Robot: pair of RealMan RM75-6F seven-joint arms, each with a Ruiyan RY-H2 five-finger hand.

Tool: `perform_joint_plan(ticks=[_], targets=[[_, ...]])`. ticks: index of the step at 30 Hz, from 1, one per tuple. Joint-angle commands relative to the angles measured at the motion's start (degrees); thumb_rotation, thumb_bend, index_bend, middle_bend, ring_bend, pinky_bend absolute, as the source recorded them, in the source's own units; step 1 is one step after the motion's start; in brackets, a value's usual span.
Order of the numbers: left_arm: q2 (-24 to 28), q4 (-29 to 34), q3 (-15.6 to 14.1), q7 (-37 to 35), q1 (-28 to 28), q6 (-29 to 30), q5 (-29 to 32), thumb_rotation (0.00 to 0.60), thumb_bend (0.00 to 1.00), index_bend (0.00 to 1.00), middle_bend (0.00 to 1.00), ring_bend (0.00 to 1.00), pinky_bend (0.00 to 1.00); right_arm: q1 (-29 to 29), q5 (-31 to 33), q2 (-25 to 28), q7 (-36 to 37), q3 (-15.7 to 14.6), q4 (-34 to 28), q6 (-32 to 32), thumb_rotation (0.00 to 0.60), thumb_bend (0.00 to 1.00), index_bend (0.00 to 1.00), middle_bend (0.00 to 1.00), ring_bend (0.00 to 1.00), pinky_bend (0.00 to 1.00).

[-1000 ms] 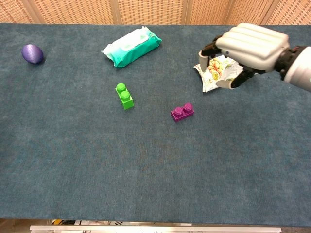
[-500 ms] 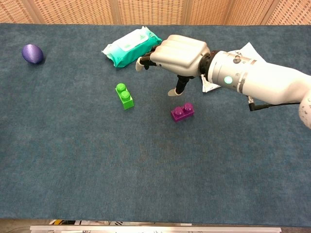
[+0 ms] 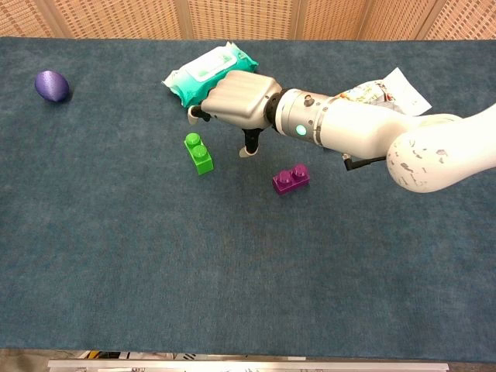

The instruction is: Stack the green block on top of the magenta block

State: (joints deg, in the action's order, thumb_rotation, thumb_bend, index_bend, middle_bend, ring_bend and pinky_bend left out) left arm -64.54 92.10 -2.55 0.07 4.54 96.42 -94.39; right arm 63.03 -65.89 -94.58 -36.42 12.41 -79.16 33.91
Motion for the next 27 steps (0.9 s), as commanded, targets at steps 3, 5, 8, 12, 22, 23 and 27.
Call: perform_joint_plan(ticks=[3,5,8,12,22,23,27], targets=[[0.0,-0.2,0.1,-0.4,0.3,0.4,0.2,0.6,0.29,0.25,0.28,0.29,0.19,3.4,2.0,-3.3,-1.3,-0.7,4.0,-1.0,0.6,0.12,0.22,0.29,0.22,0.36],[0.0,-0.4,0.2,-0.8,0.5,0.7,0.2,0.6,0.29,0.25,0.28,0.29,0.19,4.4,2.6,-4.2,-1.6,-0.9,5.1,-1.3,0.6,0.12,0.22,0.29,0.22,0.36],[0.1,-0.7,0.3,-1.3,0.7,1.0,0.4,0.6,0.29,0.25,0.28,0.29,0.19,6.1,3.6,-5.6,-2.3,-1.3,6.8,-1.8,0.6,0.12,0.22,0.29,0.22,0.36],[0.1,-1.0,0.4,-1.8,1.0,1.4,0.5,0.6,0.29,0.25,0.28,0.29,0.19,8.3,5.0,-7.1,-4.0,-2.2,9.3,-2.3,0.6,0.12,0.22,0.29,0.22,0.36],[0.1,-1.7,0.5,-3.1,1.4,1.9,0.4,0.6,0.29,0.25,0.28,0.29,0.19,10.6,9.2,-6.4,-7.5,-5.2,9.3,-2.2,0.6,0.12,0.22,0.29,0.22,0.35],[0.2,-1.8,0.5,-3.2,1.4,2.0,0.3,0.6,0.29,0.25,0.28,0.29,0.19,10.7,10.0,-5.6,-8.3,-5.9,8.7,-1.9,0.6,0.12,0.22,0.29,0.22,0.35],[0.2,-1.8,0.5,-3.3,1.4,2.2,0.0,0.6,0.29,0.25,0.28,0.29,0.19,11.0,12.8,-3.4,-10.1,-7.5,5.9,-0.7,0.6,0.12,0.22,0.29,0.22,0.35]])
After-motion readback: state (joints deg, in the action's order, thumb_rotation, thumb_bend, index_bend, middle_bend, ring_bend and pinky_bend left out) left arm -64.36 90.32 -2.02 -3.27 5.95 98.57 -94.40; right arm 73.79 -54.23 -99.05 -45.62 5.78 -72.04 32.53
